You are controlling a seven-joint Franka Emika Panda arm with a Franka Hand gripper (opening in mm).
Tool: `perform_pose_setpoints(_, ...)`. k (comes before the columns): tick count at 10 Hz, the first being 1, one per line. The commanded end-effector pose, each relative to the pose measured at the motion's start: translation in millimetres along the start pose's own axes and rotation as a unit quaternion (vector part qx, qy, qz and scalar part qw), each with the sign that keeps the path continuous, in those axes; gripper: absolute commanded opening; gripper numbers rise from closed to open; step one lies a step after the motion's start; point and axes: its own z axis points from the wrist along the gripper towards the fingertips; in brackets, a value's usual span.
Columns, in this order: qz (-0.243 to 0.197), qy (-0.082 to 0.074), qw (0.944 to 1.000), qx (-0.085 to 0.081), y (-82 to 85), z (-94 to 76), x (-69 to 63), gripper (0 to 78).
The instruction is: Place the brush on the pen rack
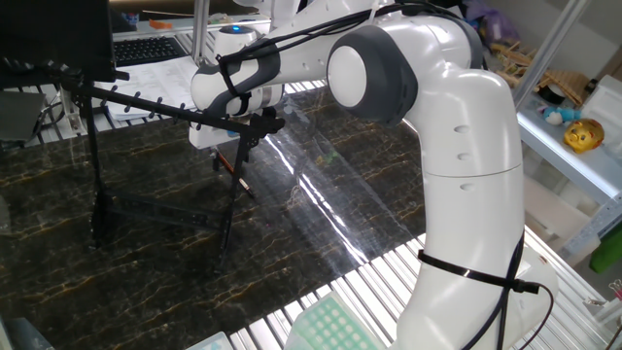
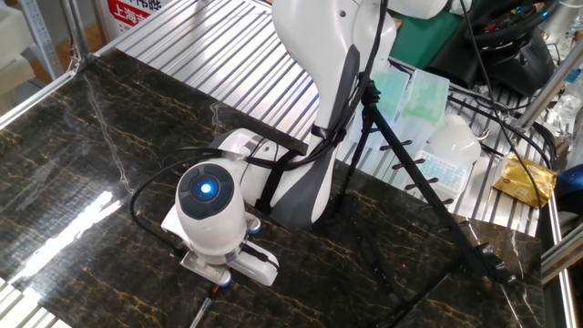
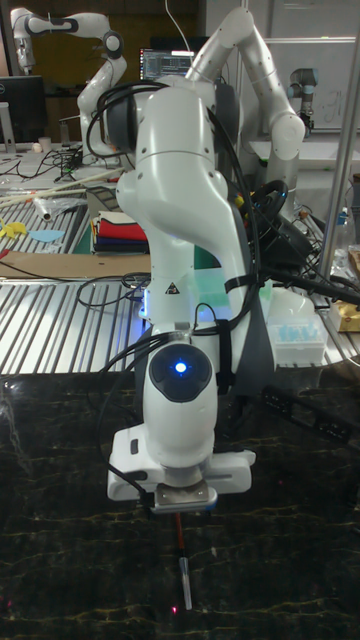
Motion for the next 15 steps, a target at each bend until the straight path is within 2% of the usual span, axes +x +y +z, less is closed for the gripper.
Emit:
perform_pose_setpoints(1,0.0,-0.002,1.0,0.0,-0.4,-1.7,-0.8,77.4)
perform_pose_setpoints(6,-0.008,-0.002,1.0,0.0,-7.5,5.6,-3.2,77.4)
perform_pose_setpoints(15,-0.011,-0.002,0.9999,0.002,-6.4,8.0,-4.0,77.4)
